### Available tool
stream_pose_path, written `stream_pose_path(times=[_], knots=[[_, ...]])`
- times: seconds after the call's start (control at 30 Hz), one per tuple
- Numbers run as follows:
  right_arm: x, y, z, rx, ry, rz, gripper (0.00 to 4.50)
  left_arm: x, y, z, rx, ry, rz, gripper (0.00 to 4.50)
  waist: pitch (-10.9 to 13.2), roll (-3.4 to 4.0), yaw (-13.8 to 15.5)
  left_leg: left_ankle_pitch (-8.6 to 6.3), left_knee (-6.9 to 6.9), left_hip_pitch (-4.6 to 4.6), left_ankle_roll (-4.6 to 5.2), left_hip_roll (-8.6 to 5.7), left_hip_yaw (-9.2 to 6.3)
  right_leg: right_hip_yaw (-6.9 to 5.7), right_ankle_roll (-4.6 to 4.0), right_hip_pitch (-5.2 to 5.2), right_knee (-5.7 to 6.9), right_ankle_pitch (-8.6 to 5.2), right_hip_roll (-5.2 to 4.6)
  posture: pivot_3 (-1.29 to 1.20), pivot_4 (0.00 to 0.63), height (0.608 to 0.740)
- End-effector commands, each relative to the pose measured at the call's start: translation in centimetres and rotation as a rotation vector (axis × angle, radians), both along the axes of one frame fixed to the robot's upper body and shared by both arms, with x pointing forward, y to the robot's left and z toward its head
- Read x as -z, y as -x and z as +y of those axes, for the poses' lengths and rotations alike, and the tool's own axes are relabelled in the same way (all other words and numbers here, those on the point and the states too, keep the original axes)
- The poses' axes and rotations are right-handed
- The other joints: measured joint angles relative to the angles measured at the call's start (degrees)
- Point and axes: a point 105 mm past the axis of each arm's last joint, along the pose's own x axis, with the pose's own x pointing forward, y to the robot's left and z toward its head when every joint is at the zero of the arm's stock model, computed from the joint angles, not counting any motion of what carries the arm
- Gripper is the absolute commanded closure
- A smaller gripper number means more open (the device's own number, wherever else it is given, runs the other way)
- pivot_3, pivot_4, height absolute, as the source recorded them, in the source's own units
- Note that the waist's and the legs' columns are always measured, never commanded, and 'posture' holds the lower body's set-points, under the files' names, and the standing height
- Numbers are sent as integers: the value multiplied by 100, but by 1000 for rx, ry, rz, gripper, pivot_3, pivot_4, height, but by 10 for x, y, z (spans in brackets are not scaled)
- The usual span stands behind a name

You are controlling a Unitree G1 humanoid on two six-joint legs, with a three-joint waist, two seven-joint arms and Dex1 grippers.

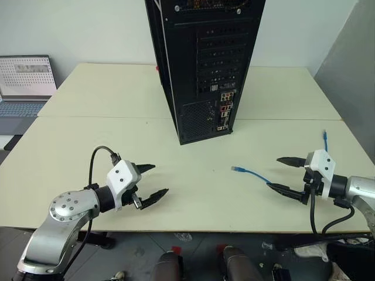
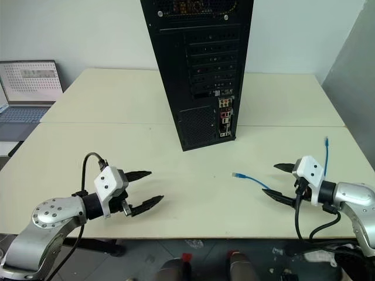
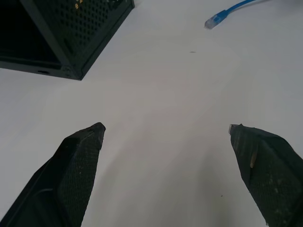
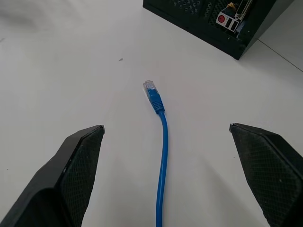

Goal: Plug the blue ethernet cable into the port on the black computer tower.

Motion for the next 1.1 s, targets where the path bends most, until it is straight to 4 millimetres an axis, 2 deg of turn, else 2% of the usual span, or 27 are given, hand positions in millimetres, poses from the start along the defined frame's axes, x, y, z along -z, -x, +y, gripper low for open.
stream_pose_path(times=[0.03, 0.33, 0.53, 0.73, 0.93, 1.07, 1.1], knots=[[-9, -1, 1, -13, 12, -42, 0, -12, 5, -2, 32, -8, -47, 44, 0, 0, 0, 0, 0, 0, 0, 0, 0, 0, 0, 0, 0, 0, 0, 0, 150, 740], [-8, -2, 4, -11, 15, -36, 0, -5, 10, -4, 55, -33, -29, 44, 0, 0, 1, 0, 0, 0, 0, 0, 0, 0, 0, 0, 0, 0, 0, 0, 150, 740], [0, -8, 23, -40, -2, -11, 0, 0, 14, -16, 118, -45, -13, 44, 0, 0, -1, 0, 0, 1, 0, 0, 1, 1, 0, 0, 0, 0, 1, 0, 150, 740], [23, -22, 36, -44, -22, 48, 0, -4, 20, -33, 241, 4, 52, 44, 0, 0, -1, 0, 2, -1, 0, -1, 0, -2, 0, 0, 0, 0, 1, 0, 150, 740], [47, -38, 32, -1, -6, 99, 0, -8, 18, -39, 272, 16, 37, 44, 0, 0, -5, 0, 2, 0, 0, 0, 0, -2, -1, 0, 0, 1, 1, 0, 150, 740], [55, -43, 27, 15, 19, 116, 0, -8, 21, -42, 302, 40, 48, 44, 0, 0, -7, 0, 2, 1, 0, 0, 1, -1, -2, 0, 1, 1, 1, 0, 150, 740], [56, -43, 26, 14, 25, 115, 367, -9, 21, -43, 305, 42, 49, 0, 0, 0, -6, 0, 2, 1, 0, 0, 0, -1, -2, 0, 2, 1, 1, 0, 150, 740]])
